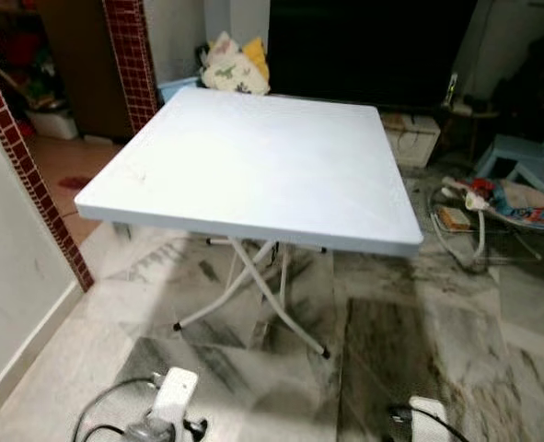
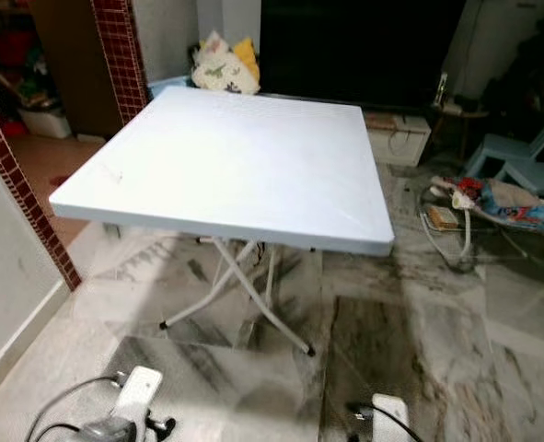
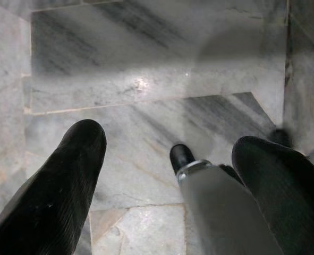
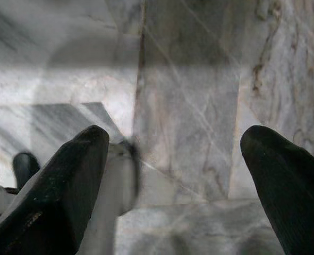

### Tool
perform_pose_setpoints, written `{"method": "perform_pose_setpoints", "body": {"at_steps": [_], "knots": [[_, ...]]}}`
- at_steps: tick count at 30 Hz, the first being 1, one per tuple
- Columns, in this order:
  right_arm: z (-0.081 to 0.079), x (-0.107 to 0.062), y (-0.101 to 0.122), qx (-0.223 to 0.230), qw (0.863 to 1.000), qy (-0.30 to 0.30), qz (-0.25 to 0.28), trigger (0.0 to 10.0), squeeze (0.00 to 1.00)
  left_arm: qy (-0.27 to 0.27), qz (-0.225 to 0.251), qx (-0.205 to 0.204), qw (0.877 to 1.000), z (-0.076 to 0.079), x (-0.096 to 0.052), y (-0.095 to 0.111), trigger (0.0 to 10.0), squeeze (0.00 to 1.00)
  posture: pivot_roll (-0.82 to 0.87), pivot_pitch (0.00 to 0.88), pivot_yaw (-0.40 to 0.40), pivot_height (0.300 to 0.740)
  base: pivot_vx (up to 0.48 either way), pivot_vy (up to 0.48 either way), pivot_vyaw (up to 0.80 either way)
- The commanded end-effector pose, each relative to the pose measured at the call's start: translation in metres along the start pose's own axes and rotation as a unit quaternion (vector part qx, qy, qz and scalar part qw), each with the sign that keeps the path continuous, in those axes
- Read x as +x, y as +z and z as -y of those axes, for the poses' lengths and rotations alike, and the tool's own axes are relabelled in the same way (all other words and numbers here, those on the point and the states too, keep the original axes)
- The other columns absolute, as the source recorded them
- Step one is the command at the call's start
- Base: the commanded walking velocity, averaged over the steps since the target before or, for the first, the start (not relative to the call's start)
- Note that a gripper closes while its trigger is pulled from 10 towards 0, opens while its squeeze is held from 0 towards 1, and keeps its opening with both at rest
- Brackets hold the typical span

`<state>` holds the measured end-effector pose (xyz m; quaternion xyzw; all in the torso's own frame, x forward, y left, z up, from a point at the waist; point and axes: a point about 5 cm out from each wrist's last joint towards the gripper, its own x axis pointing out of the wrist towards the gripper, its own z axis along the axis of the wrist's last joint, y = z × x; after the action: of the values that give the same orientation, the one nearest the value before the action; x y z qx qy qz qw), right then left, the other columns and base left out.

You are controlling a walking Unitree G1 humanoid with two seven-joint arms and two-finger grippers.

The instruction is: Hang keys on a hook

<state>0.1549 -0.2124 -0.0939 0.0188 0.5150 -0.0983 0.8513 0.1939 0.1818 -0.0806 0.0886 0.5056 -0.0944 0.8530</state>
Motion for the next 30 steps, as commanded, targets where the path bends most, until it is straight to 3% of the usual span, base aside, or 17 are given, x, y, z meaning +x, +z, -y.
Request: {"method": "perform_pose_setpoints", "body": {"at_steps": [1,11,13,16,25,30], "knots": [[0.0088,0.0,0.0058,-0.007,1.0,-0.011,0.008,10.0,0.0,-0.01,0.009,0.003,1.0,0.0095,0.0018,0.007,10.0,0.0,0.03,0.0,-0.026,0.74,0.0,-0.461,0.0],[0.0089,0.0001,0.0073,0.005,1.0,-0.01,0.012,10.0,0.0,-0.013,0.01,0.003,1.0,0.0105,0.002,0.0081,10.0,0.0,0.02,0.0,-0.022,0.74,0.0,-0.46,0.0],[0.0096,0.0001,0.007,0.034,0.999,-0.018,0.012,10.0,0.0,-0.016,0.012,0.002,1.0,0.0115,0.0021,0.0094,10.0,0.0,0.02,0.0,-0.026,0.74,0.0,-0.456,0.0],[0.0101,0.0001,0.0074,0.032,0.999,-0.018,0.012,10.0,0.0,-0.019,0.016,-0.005,1.0,0.0126,0.0023,0.0101,10.0,0.0,0.02,0.0,-0.029,0.74,0.0,-0.37,0.0],[0.0098,0.0003,0.0109,0.021,1.0,-0.007,0.015,10.0,0.0,-0.016,0.021,-0.019,0.999,0.013,0.0024,0.0123,10.0,0.0,0.01,0.0,-0.029,0.74,0.0,0.0,0.0],[0.0102,0.0004,0.011,0.018,1.0,-0.008,0.012,10.0,0.0,-0.014,0.022,-0.019,0.999,0.013,0.0025,0.0129,10.0,0.0,0.01,0.0,-0.031,0.74,0.0,0.0,-0.63]]}}
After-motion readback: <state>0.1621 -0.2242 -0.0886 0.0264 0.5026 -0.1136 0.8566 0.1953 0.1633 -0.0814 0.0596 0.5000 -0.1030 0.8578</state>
